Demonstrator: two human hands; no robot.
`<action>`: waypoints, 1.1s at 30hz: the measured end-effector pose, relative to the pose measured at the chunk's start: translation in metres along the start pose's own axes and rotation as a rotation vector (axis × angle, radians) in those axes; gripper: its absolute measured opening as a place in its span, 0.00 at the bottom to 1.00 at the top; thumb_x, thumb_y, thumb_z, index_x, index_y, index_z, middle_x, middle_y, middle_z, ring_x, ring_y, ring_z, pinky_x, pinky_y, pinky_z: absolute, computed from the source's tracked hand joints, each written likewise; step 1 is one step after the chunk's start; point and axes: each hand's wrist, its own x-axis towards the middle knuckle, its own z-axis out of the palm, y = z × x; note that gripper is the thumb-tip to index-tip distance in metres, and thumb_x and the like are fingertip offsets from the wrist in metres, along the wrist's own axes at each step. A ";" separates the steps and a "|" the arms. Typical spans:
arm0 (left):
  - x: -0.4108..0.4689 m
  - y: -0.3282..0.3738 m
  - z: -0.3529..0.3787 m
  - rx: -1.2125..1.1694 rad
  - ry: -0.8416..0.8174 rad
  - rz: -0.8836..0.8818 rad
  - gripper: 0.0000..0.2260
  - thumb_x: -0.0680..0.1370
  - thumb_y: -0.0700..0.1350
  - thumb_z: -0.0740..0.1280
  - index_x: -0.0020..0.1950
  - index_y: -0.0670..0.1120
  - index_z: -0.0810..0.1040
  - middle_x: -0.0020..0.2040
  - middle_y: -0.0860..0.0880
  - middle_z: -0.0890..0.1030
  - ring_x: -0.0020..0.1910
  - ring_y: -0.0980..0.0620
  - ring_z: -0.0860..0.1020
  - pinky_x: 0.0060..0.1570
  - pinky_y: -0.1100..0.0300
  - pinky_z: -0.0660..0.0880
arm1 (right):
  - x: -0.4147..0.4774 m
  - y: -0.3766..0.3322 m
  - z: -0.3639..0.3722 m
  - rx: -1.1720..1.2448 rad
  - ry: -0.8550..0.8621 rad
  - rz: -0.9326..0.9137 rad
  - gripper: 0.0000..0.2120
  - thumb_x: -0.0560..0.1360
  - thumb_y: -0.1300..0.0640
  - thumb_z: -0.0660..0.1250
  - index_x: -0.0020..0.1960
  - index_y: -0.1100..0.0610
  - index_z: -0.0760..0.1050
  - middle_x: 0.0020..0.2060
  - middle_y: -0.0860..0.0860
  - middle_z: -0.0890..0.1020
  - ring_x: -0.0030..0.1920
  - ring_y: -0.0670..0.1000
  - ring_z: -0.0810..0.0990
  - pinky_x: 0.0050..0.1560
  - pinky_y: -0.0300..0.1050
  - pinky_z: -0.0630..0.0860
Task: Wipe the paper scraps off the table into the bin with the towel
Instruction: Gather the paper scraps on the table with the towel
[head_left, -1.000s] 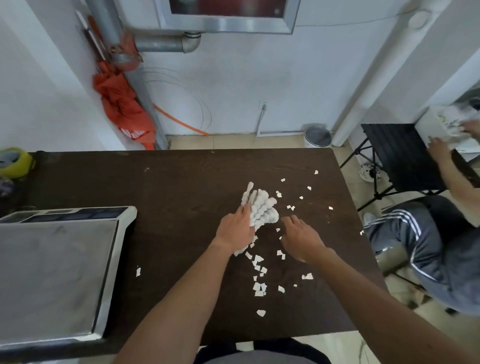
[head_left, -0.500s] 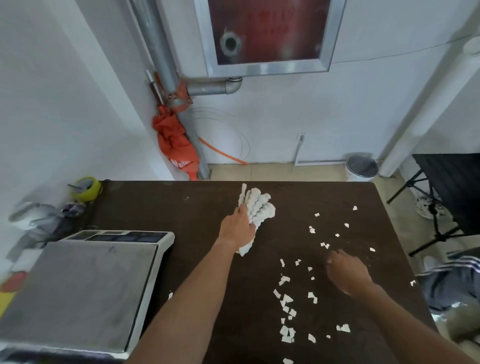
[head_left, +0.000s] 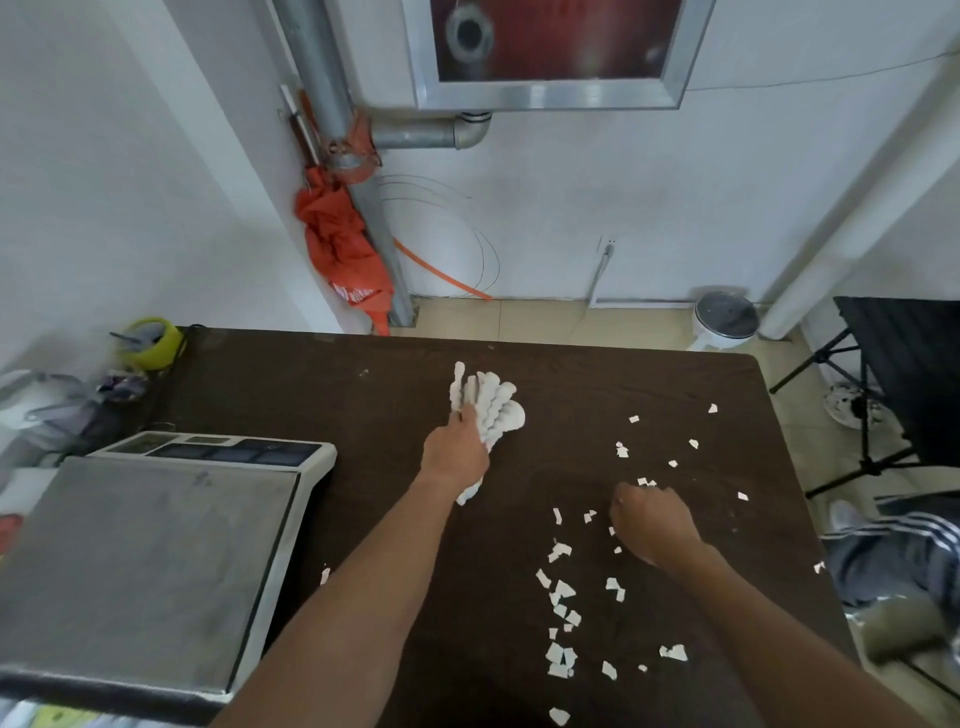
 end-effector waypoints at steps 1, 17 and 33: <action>-0.002 0.012 0.002 0.033 -0.021 0.087 0.32 0.81 0.48 0.65 0.81 0.43 0.55 0.71 0.41 0.73 0.56 0.38 0.81 0.52 0.47 0.76 | 0.005 -0.002 -0.003 -0.032 0.009 -0.016 0.10 0.78 0.54 0.60 0.46 0.56 0.78 0.41 0.53 0.85 0.44 0.58 0.83 0.49 0.49 0.73; -0.017 0.095 -0.028 -0.035 0.112 0.462 0.22 0.75 0.44 0.73 0.64 0.42 0.69 0.55 0.43 0.82 0.53 0.43 0.81 0.53 0.48 0.77 | 0.060 -0.019 -0.074 -0.189 0.080 -0.355 0.42 0.70 0.39 0.68 0.76 0.57 0.59 0.73 0.53 0.68 0.74 0.55 0.63 0.76 0.54 0.56; -0.024 0.074 0.000 -0.184 0.067 0.267 0.31 0.82 0.49 0.66 0.82 0.46 0.58 0.82 0.46 0.60 0.80 0.48 0.61 0.76 0.53 0.61 | 0.103 0.056 -0.074 -0.141 0.173 -0.112 0.27 0.77 0.51 0.65 0.74 0.50 0.64 0.63 0.55 0.75 0.65 0.57 0.73 0.68 0.54 0.66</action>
